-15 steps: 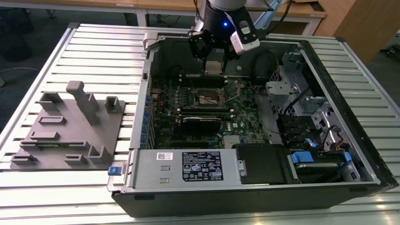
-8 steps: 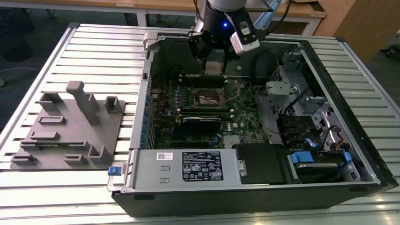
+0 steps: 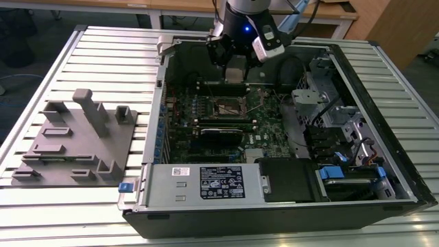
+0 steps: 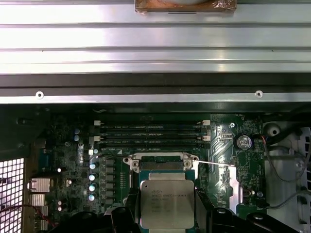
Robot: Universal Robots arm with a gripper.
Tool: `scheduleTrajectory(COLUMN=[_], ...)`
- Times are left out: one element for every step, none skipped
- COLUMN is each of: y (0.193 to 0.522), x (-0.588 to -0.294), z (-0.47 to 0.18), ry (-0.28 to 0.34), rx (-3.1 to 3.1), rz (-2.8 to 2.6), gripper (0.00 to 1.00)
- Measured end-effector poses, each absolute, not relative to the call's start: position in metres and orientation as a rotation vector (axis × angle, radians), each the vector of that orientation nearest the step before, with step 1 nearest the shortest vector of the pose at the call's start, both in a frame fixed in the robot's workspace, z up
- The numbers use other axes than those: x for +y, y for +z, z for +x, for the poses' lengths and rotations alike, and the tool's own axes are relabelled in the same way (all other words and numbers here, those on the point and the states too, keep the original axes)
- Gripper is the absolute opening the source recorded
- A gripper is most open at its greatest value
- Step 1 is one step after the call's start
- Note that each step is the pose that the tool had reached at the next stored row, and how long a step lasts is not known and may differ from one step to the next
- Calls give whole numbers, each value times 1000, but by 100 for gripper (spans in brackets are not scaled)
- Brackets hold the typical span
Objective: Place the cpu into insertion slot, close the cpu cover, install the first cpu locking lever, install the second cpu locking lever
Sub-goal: 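Place the cpu into insertion slot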
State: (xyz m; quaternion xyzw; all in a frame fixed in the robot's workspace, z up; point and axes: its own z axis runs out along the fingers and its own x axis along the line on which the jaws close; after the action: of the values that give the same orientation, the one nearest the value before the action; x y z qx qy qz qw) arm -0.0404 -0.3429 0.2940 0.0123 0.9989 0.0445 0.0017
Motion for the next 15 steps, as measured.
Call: scheduleTrajectory(y=[293, 292, 290, 289, 288, 286, 285, 284, 283, 283, 282, 281, 279, 278, 277], x=[-343, -343, -343, -343, -343, -343, -343, -344, -344, -344, -345, -345, -346, -347, -348], z=[-40, -40, -40, -40, -40, -41, -41, -41, -41, -41, -41, -41, -41, -41, -41], ry=[140, 140, 140, 140, 140, 139, 140, 140, 140, 139, 139, 139, 139, 139, 139], rx=[3135, 3134, 3134, 3134, 3134, 3134, 3134, 3134, 3134, 3133, 3133, 3133, 3133, 3133, 3133], rz=[39, 39, 39, 39, 39, 39, 39, 38, 38, 38, 38, 37, 37, 36, 36], gripper=[54, 54, 54, 54, 54, 54, 54, 54, 54, 54, 54, 54, 54, 54, 54])
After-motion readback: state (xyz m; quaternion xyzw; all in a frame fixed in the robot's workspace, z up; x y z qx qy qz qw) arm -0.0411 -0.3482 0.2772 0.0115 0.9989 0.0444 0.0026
